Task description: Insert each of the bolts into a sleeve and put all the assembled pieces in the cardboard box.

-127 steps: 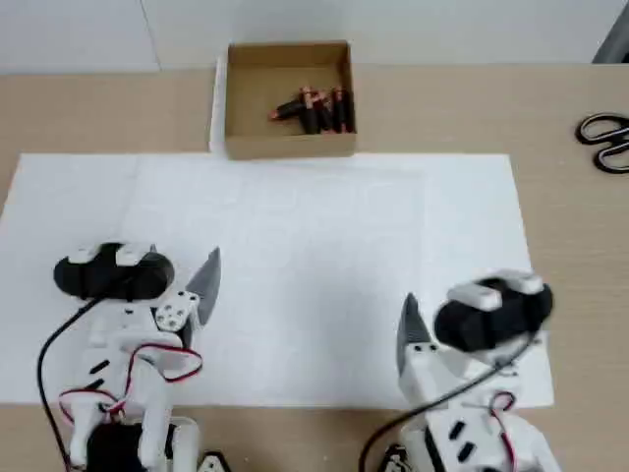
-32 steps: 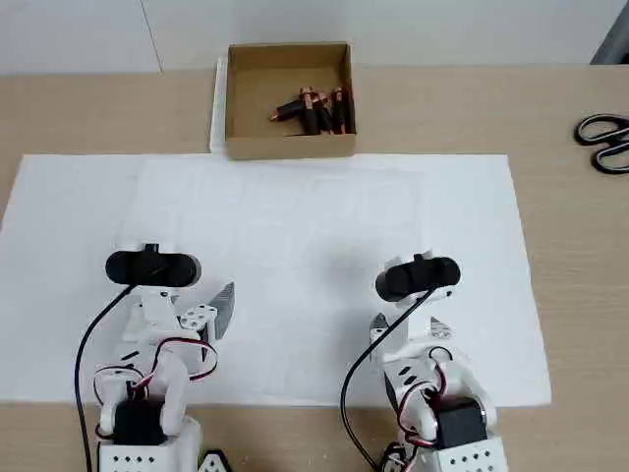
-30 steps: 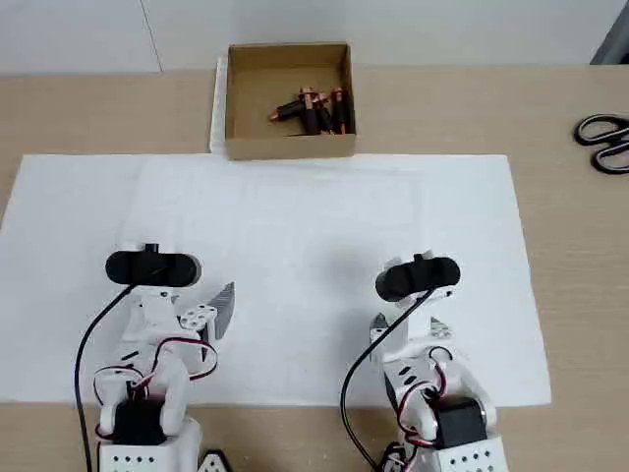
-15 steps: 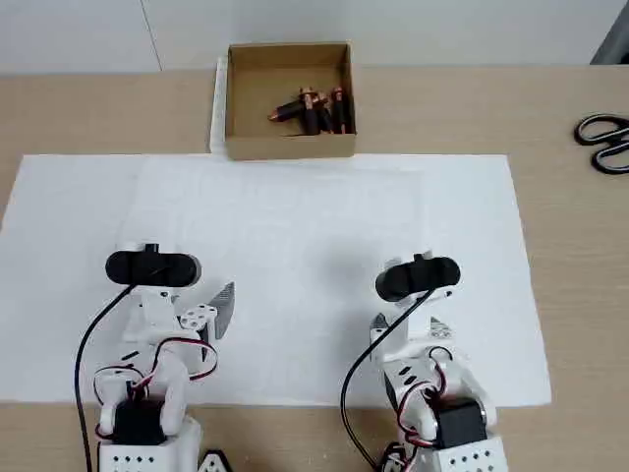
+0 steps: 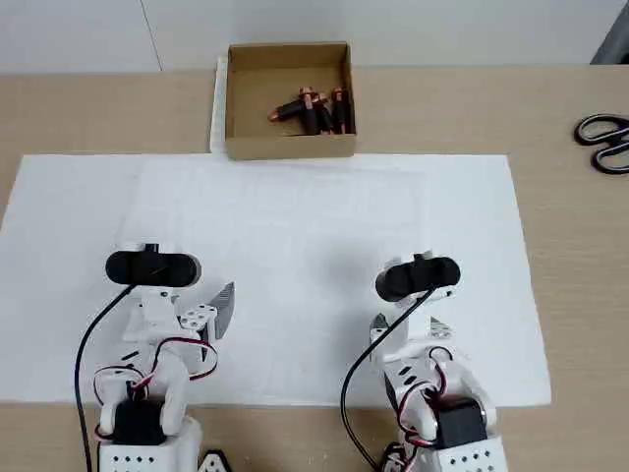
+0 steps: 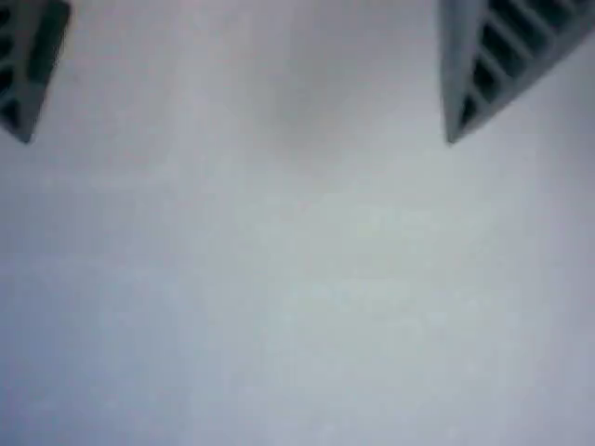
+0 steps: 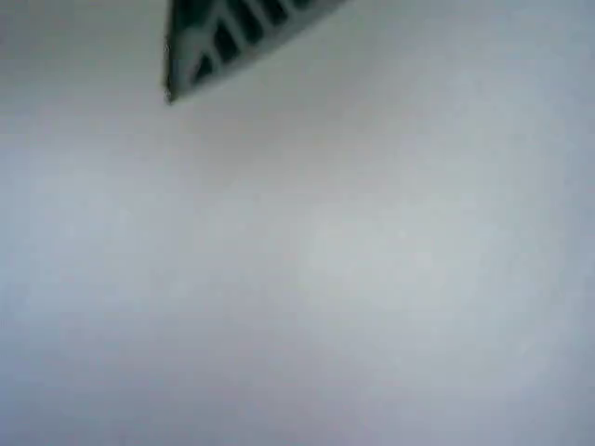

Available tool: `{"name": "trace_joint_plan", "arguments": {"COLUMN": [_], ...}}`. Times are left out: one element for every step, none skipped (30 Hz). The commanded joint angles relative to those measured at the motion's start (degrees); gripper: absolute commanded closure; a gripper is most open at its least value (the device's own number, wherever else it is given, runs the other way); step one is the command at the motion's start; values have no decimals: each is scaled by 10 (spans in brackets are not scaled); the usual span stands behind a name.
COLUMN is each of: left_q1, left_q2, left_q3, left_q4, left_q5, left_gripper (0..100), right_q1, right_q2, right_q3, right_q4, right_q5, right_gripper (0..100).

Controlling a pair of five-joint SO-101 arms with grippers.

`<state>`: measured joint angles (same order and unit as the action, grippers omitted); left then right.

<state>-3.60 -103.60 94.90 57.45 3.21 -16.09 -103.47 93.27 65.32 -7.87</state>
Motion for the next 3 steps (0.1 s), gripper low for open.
{"name": "trace_joint_plan", "arguments": {"left_q1": [-2,-2,-2], "left_q2": [-5,-5,-5], "left_q3": [-2,-2,-2], "left_q4": [-5,-5,-5], "left_q5": [0,0,0], "left_gripper": [734,734,734], "right_q1": [3,3,3], "right_q2": [-4,-4,-4], "right_q3": [-2,-2,-2], "right_q4": [-10,-10,-10], "right_q5": [4,4,4], "right_gripper": [800,800,800]}}
